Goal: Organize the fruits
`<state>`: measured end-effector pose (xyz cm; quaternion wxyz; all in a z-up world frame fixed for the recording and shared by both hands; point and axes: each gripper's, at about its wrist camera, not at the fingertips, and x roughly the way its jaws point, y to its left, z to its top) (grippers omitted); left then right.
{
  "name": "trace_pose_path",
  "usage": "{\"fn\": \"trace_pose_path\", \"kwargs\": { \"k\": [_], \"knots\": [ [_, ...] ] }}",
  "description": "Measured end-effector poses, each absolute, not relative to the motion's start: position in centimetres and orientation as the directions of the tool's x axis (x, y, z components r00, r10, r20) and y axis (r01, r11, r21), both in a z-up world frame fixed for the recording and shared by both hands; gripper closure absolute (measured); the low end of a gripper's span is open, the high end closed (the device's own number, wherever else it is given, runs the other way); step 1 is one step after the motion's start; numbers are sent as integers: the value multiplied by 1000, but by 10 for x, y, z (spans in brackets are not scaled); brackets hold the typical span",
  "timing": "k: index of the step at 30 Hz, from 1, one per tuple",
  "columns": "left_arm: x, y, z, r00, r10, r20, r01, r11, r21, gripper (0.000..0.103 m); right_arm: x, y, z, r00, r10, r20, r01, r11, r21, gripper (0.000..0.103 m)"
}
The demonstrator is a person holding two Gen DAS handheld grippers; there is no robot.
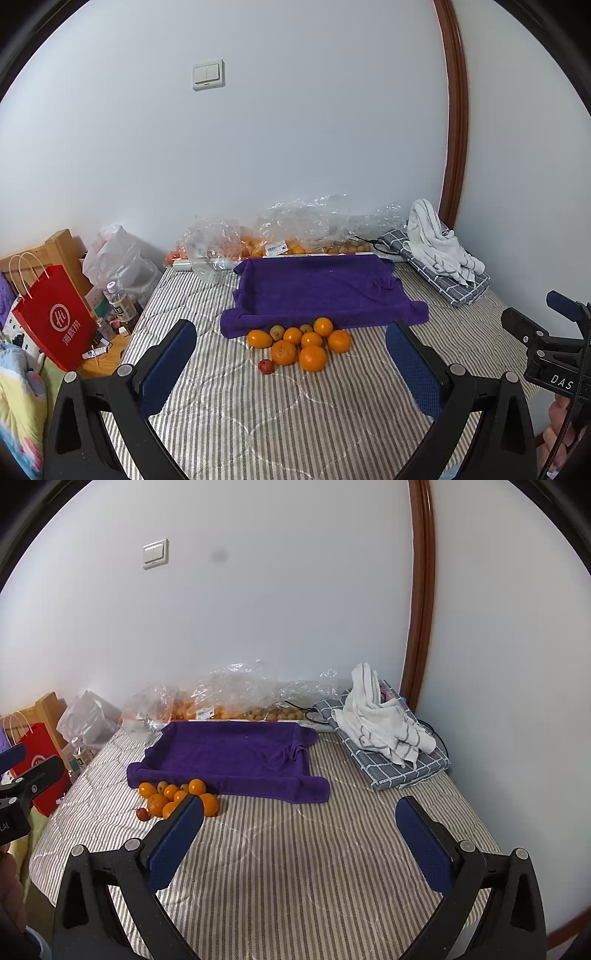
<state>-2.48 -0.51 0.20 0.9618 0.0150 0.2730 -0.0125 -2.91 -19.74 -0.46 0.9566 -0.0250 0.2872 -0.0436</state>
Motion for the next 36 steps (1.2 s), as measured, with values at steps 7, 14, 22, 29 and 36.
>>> {"fn": "trace_pose_path", "kwargs": {
  "k": [7,14,22,29,36],
  "knots": [
    [-25,-6,2,851,-15,-525,32,999,23,0,-30,-196,-5,832,-98,-547,67,995,-75,1],
    [-25,-7,2,850,-17,-526,33,999,20,0,-30,-195,-5,832,-97,-546,67,995,-76,1],
    [-25,-7,2,850,-16,-526,32,999,21,0,-30,-195,-5,832,-95,-547,65,995,-73,1],
    [-25,-8,2,850,-16,-526,33,999,22,0,-30,-195,-4,833,-93,-545,63,995,-73,1],
    [-25,-8,2,851,-15,-525,31,999,22,0,-30,-193,-4,834,-95,-544,63,995,-78,1]
  ]
}}
